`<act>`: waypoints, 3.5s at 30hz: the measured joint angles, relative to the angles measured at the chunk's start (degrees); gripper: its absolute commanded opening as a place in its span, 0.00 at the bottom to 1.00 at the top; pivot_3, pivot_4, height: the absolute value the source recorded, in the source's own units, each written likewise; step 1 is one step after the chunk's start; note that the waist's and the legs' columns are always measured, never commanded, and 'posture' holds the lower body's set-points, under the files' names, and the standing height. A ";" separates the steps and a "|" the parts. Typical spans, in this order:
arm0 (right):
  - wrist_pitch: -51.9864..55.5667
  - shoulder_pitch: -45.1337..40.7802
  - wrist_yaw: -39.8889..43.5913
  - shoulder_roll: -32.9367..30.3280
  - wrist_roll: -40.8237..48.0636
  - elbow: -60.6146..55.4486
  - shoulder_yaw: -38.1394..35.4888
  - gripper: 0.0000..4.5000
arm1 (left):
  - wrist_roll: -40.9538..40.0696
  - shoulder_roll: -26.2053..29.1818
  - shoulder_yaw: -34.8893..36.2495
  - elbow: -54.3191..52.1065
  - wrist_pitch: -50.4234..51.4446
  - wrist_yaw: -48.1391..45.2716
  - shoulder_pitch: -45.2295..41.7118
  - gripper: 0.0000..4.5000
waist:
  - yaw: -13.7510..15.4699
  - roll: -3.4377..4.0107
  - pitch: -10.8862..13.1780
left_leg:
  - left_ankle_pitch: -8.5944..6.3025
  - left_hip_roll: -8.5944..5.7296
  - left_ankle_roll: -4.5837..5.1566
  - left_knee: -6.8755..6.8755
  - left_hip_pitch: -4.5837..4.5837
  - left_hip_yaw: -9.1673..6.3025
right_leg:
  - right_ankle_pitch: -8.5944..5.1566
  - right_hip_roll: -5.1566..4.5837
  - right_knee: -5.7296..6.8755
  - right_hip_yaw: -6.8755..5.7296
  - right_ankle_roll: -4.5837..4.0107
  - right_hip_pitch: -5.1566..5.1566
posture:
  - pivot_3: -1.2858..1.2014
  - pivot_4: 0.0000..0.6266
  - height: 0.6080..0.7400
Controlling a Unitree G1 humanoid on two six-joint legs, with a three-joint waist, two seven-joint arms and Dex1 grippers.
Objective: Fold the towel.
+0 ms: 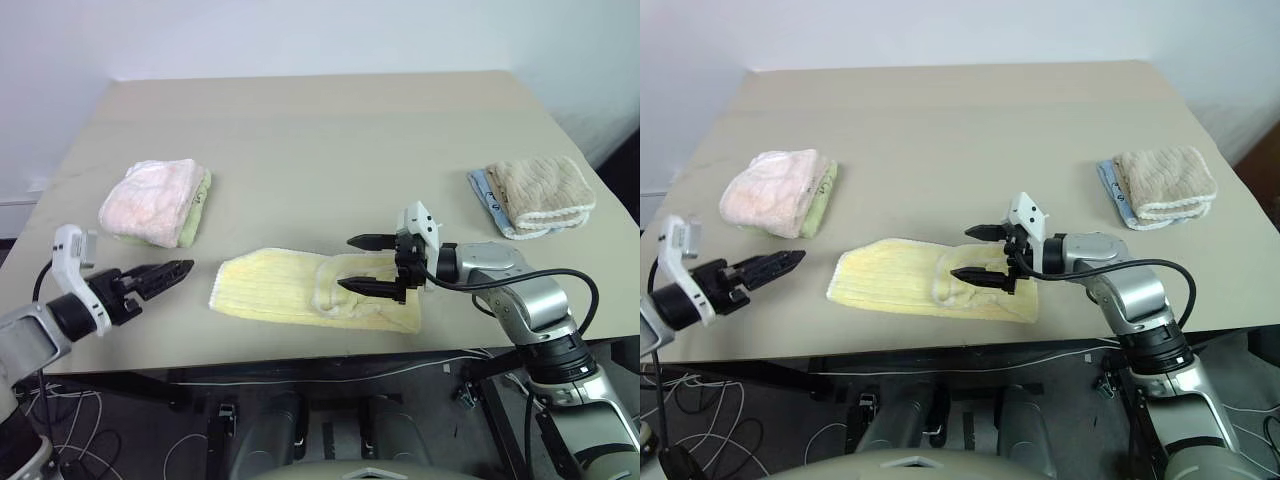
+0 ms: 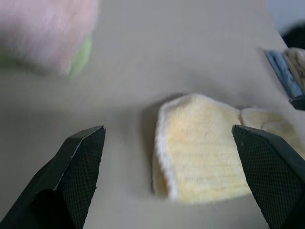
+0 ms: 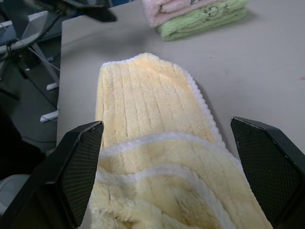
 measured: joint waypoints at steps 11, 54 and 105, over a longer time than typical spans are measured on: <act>-1.94 -0.38 -0.15 1.78 -2.86 1.82 1.14 0.99 | -31.88 -3.94 -3.09 4.99 -6.02 32.50 10.43 0.99 | -0.01 -0.07 -0.03 | 0.02 0.01 -0.06 -0.09 0.08 0.00 | -0.10 -0.03 0.08 0.11 -0.19 -0.02 | 0.52 0.24 1.00; -2.73 3.83 -4.85 1.43 -4.87 -2.06 -1.60 1.00 | -50.69 14.61 -28.42 22.95 -34.00 31.80 7.43 0.01 | 0.02 -0.02 -0.04 | 0.18 0.02 -0.34 -1.14 0.43 0.09 | -0.22 -0.06 -0.31 0.20 -0.41 -0.07 | 0.52 0.24 1.00; -2.28 17.31 -15.22 -6.87 -5.19 -8.23 -17.35 1.00 | 3.97 -5.30 -80.40 32.20 -19.72 -27.56 -44.59 0.01 | 0.12 -0.19 0.10 | 0.31 0.02 -0.46 -0.96 0.01 0.04 | -0.20 -0.02 -0.28 0.16 -0.36 -0.11 | 0.52 0.24 1.00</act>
